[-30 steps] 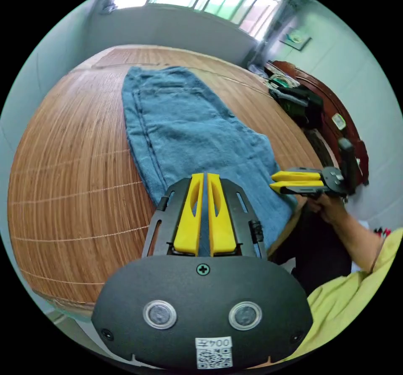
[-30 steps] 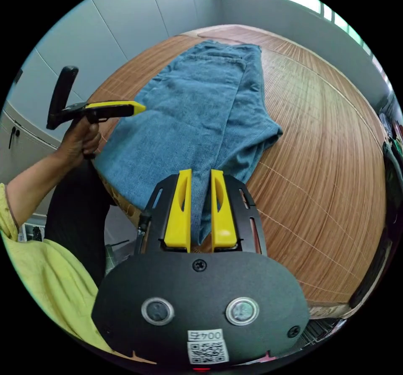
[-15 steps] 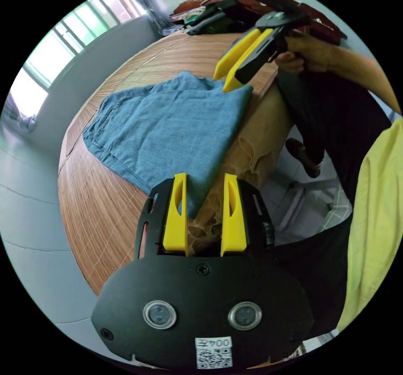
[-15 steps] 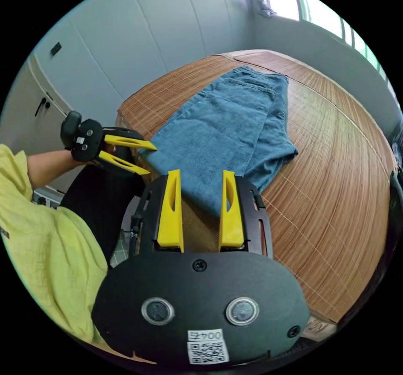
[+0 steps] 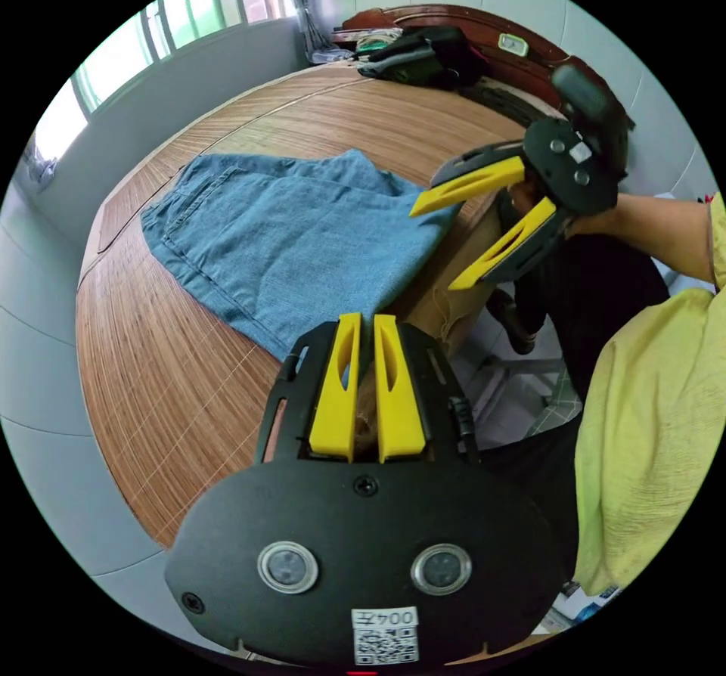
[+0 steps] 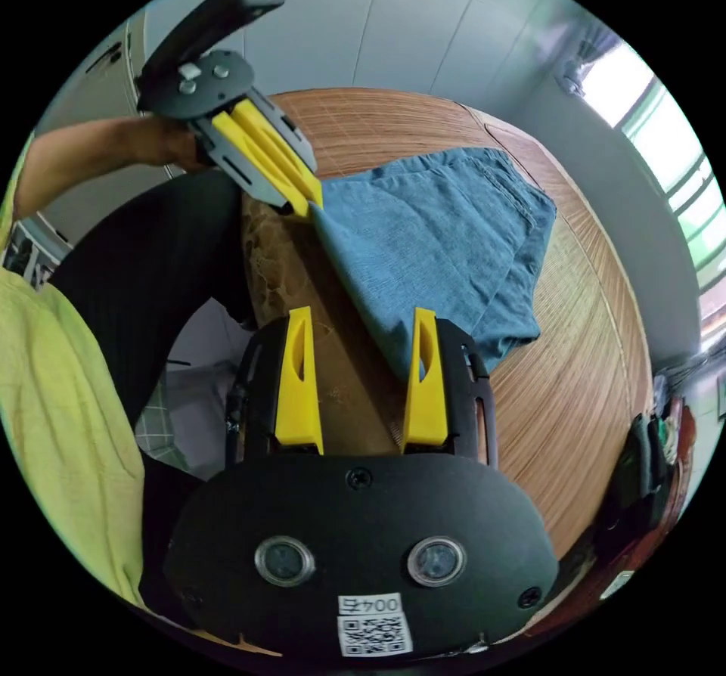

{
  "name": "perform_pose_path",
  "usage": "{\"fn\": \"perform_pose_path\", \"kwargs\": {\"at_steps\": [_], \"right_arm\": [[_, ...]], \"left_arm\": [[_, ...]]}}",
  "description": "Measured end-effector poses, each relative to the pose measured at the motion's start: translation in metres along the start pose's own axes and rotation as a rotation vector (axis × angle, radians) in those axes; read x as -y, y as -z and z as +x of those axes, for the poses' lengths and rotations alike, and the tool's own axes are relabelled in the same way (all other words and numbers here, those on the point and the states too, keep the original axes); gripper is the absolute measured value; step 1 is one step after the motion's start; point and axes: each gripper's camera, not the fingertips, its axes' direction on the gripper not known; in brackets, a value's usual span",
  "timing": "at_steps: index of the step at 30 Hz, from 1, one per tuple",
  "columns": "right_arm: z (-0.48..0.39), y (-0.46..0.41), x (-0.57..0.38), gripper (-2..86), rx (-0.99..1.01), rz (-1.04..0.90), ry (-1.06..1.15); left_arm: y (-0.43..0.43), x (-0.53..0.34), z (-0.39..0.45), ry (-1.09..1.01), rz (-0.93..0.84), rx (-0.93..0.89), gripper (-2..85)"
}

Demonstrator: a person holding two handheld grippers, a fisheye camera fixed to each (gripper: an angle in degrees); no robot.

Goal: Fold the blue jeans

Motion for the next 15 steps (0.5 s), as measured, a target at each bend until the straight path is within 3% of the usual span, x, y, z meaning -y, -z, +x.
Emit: {"fn": "perform_pose_path", "kwargs": {"at_steps": [3,8,15], "right_arm": [[-0.016,-0.021,0.016,16.6,-0.088,-0.038,0.053],[-0.022,-0.055,0.042,5.2,-0.191,-0.124,0.030],[-0.030,-0.037,0.042,4.0,-0.165,-0.067,-0.028]], "left_arm": [[0.010,0.002,-0.011,0.022,0.029,-0.023,2.8],[0.017,0.003,-0.024,0.037,0.045,-0.038,2.8],[0.052,-0.012,-0.056,0.063,0.116,-0.192,5.0]]}}
